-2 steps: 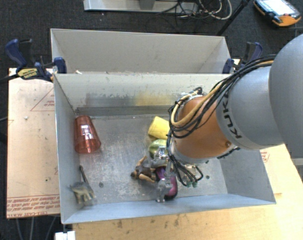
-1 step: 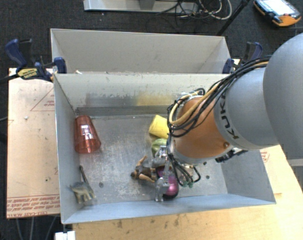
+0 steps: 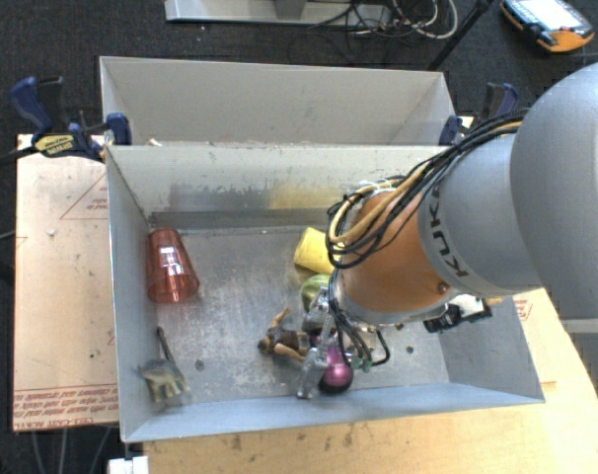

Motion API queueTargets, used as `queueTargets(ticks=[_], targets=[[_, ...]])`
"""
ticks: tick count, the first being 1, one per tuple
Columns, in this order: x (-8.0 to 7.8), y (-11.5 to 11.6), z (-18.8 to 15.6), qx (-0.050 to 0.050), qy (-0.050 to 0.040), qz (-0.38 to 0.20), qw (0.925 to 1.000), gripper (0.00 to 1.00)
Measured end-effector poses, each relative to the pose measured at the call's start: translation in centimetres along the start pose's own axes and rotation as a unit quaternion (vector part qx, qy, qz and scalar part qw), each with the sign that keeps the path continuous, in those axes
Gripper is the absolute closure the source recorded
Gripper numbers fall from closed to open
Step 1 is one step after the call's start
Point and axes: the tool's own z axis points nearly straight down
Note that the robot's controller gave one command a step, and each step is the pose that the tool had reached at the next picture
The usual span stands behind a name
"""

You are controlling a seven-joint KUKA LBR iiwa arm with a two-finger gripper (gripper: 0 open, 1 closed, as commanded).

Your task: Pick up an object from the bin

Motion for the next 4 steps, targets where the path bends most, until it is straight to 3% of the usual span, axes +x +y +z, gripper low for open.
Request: queueTargets(ticks=[1, 4], targets=[[-0.2, -0.2, 0.0, 0.001, 0.0029, -0.075, 0.9972, 1.00], [0.0, -0.3, -1.7, 0.002, 0.0050, -0.074, 0.9972, 1.00]])
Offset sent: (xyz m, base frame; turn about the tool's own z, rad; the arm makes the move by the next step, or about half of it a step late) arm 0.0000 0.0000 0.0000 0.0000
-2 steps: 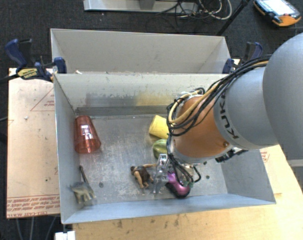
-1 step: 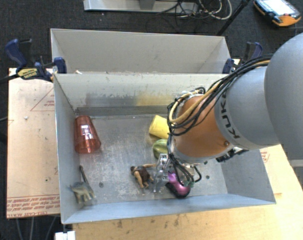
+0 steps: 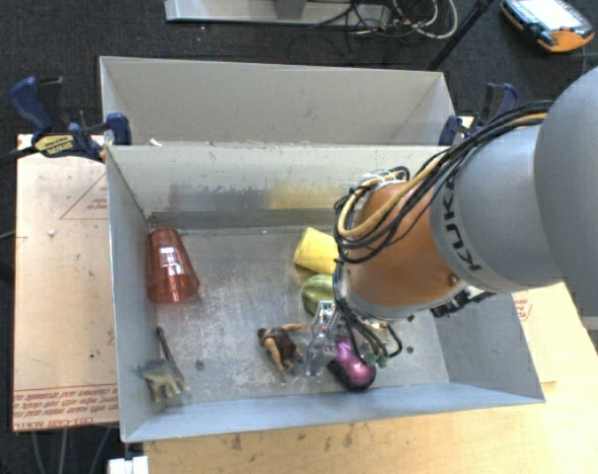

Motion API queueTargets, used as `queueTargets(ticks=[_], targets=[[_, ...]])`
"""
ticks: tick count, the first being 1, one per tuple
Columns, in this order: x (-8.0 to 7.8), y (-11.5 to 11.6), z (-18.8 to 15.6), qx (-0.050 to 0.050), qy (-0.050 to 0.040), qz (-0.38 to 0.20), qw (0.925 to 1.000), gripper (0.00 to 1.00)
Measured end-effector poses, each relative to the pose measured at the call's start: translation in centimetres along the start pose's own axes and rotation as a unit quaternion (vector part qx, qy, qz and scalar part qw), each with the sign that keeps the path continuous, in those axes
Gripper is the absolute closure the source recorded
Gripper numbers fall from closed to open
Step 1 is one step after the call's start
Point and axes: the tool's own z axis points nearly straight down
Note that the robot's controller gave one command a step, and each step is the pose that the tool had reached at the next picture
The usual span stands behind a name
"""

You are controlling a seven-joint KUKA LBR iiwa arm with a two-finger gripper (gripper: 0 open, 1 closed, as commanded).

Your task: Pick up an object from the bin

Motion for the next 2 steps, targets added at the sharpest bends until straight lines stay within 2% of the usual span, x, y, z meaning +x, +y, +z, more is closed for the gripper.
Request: queueTargets(ticks=[2], targets=[[-0.2, 0.0, -3.5, -0.001, -0.0055, 0.000, 1.0000, 1.00]])
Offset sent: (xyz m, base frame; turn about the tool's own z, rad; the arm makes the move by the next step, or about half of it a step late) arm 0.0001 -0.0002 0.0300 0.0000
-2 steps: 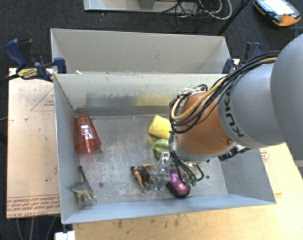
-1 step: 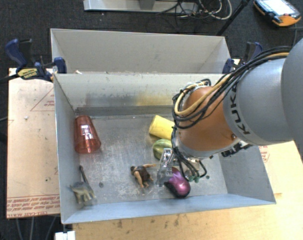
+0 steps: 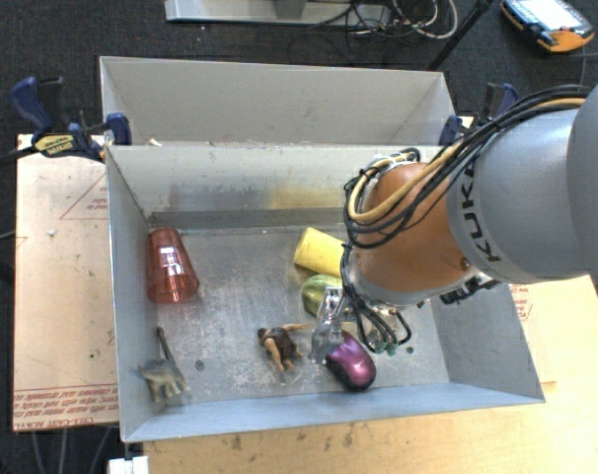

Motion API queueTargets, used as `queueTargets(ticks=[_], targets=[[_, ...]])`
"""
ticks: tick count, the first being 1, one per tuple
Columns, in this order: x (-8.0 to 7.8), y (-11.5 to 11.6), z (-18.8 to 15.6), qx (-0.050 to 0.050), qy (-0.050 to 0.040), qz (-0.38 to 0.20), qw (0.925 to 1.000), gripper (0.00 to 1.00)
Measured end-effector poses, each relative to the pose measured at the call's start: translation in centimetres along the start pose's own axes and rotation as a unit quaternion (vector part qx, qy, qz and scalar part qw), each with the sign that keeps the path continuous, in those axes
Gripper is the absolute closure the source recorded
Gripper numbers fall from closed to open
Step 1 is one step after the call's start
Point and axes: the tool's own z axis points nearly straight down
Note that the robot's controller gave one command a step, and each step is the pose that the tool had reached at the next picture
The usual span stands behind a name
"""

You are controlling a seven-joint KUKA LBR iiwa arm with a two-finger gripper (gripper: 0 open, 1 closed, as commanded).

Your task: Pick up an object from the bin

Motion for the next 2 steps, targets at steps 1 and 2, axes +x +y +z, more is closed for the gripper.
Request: queueTargets(ticks=[1, 2], targets=[[0.1, 0.0, -1.1, 0.000, 0.0021, 0.000, 1.0000, 1.00], [0.1, 0.0, -2.6, 0.000, 0.0018, 0.000, 1.0000, 1.00]])
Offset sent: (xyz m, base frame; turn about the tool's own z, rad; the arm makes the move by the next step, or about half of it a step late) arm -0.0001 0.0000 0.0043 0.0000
